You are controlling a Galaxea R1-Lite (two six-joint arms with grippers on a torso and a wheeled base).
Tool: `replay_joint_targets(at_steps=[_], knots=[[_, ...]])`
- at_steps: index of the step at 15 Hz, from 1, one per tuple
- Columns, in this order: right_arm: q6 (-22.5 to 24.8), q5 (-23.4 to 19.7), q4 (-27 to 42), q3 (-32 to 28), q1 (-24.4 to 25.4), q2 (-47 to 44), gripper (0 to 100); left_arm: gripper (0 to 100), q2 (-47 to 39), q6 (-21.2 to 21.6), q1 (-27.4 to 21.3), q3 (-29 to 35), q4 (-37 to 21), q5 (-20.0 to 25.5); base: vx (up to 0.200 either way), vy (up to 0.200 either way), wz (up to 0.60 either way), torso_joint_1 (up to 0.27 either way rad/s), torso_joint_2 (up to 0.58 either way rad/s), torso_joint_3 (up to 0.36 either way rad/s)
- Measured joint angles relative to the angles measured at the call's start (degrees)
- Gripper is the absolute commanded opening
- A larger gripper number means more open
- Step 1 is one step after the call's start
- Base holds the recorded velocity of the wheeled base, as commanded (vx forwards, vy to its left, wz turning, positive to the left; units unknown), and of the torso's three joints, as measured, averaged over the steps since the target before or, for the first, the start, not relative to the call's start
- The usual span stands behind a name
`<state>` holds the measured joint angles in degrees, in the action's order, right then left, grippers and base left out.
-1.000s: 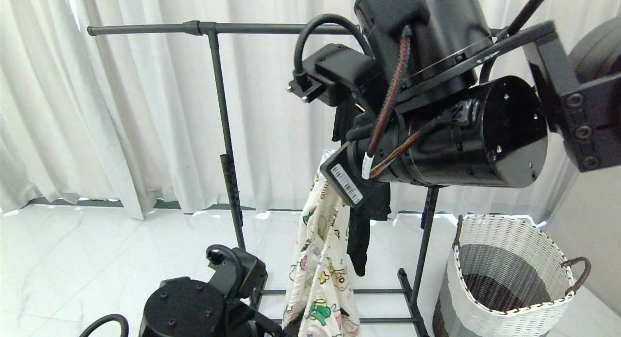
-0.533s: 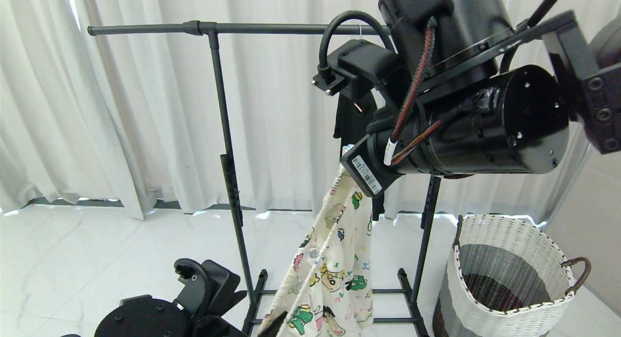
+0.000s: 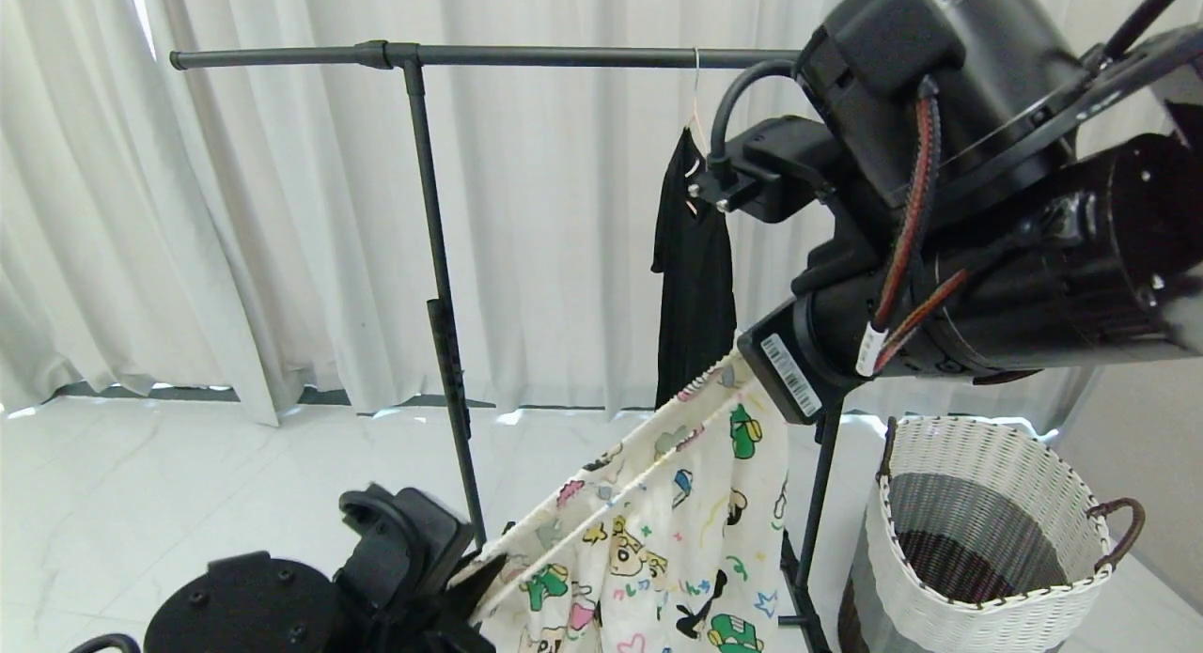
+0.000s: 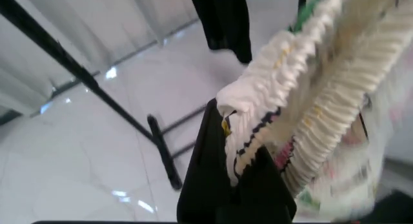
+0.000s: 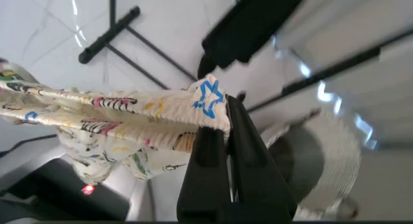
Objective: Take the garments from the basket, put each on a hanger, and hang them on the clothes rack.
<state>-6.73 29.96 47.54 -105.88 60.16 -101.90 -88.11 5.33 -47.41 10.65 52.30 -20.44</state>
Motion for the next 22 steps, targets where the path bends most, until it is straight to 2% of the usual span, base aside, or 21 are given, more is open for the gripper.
replay_joint_targets(at_steps=[1,2,5,7,8,9,10,13,15,17,20,22], knots=[[-2.52,1.01,0.54,2.23,-0.38,0.96,0,0,0.24,1.02,0.39,4.0,-3.04,-0.02,0.0,0.0,0.0,0.0,0.0,0.0],[-3.54,1.38,0.66,4.58,-0.79,2.21,0,0,0.66,1.48,0.72,8.03,-8.59,0.0,0.0,0.0,0.0,0.0,0.0,0.0],[-3.58,1.54,0.87,13.07,-2.94,9.07,0,0,3.39,-0.79,1.13,25.76,-34.34,1.1,0.0,0.0,0.0,0.0,0.0,0.0],[-1.34,1.48,1.65,16.6,-5.07,14.17,0,0,6.06,-2.99,1.27,37.66,-53.42,5.84,0.0,0.0,0.0,0.0,0.0,0.0],[0.96,1.45,2.21,17.32,-6.44,16.37,0,0,7.68,-3.63,1.3,43.31,-63.16,10.07,0.0,0.0,0.0,0.0,0.0,0.0],[3.25,1.4,2.44,17.21,-7.49,18.19,0,0,9.29,-4.05,1.41,48.52,-71.31,13.85,0.0,0.0,0.0,0.0,0.0,0.0],[4.77,1.37,2.55,16.32,-8.05,19.35,0,0,10.47,-4.24,1.49,52.52,-76.33,16.13,0.0,0.0,0.0,0.0,0.0,0.0],[9.16,1.37,4.46,9.3,-8.9,21.03,0,0,12.64,-2.22,1.83,61.59,-79.47,18.72,0.0,0.0,0.0,0.0,0.0,0.0],[10.34,1.37,8.23,3.29,-9.06,20.85,0,0,13.2,0.94,2.02,64.23,-79.47,18.88,0.0,0.0,0.0,0.0,0.0,0.0],[10.78,0.99,11.96,-1.37,-9.06,20.09,0,0,13.25,2.06,2.93,65.44,-78.02,18.88,0.0,0.0,0.0,0.0,0.0,0.0],[10.56,-0.24,12.37,-3.47,-9.06,19.32,0,0,12.15,2.3,4.45,65.85,-72.13,18.83,0.0,0.0,0.0,0.0,0.0,0.0],[10.52,-1.39,12.84,-3.47,-8.92,19.54,0,0,11.7,3.12,4.56,65.72,-71.73,18.83,0.0,0.0,0.0,0.0,0.0,0.0]])
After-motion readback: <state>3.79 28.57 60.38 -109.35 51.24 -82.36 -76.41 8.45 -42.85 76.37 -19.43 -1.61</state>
